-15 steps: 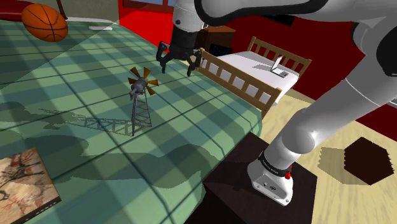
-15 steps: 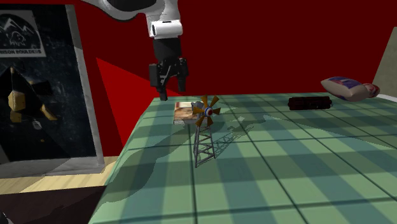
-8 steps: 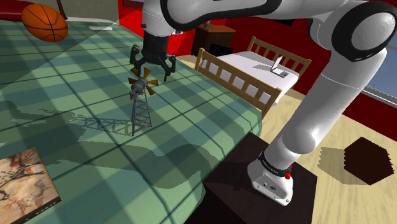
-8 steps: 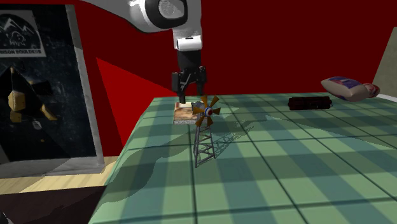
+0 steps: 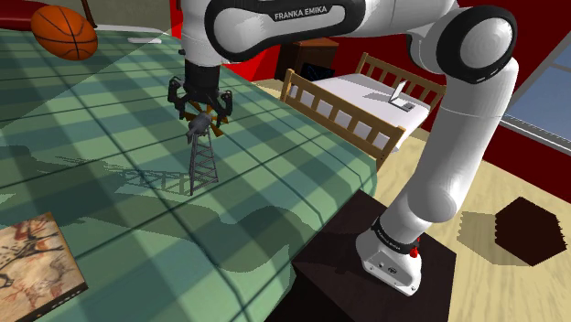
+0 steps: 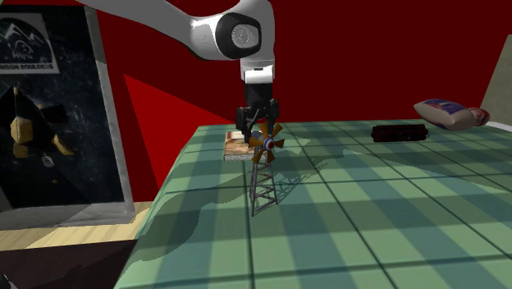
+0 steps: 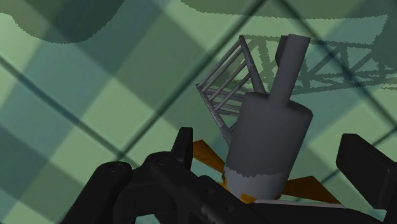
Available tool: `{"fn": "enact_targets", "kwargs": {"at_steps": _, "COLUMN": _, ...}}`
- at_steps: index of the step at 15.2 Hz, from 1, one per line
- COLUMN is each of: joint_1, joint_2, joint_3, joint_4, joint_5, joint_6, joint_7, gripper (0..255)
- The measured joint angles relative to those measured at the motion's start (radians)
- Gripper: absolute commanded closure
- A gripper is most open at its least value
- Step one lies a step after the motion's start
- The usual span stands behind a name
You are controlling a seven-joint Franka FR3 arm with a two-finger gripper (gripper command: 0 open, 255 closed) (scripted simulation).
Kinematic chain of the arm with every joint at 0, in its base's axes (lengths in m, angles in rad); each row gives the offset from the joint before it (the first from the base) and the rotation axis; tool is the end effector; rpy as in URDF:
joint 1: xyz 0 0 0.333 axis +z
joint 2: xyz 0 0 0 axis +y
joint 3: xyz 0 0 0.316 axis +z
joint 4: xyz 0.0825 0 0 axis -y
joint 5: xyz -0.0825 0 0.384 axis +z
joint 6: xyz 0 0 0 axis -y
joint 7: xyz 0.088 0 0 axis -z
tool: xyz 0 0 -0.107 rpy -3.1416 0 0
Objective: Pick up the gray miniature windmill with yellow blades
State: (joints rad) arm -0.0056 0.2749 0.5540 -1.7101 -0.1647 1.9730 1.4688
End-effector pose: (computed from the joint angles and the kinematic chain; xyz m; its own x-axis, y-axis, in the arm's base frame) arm 0.5594 0.2968 0.4508 0.6391 -0.7690 0.0133 -0.7684 -0.6392 -0.0303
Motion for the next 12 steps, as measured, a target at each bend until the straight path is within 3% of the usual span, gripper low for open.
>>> {"fn": "enact_targets", "kwargs": {"at_steps": 3, "joint_1": 0.002, "joint_2": 0.009, "joint_3": -0.002, "joint_4": -0.024, "joint_5": -0.007, "joint_6": 0.032, "joint_7": 0.007, "gripper": 0}}
{"fn": "enact_targets", "kwargs": {"at_steps": 4, "joint_1": 0.002, "joint_2": 0.012, "joint_3": -0.003, "joint_4": -0.026, "joint_5": -0.008, "joint_6": 0.036, "joint_7": 0.007, "gripper": 255}}
{"fn": "enact_targets", "kwargs": {"at_steps": 12, "joint_1": 0.002, "joint_2": 0.014, "joint_3": -0.004, "joint_4": -0.026, "joint_5": -0.010, "joint_6": 0.038, "joint_7": 0.008, "gripper": 255}}
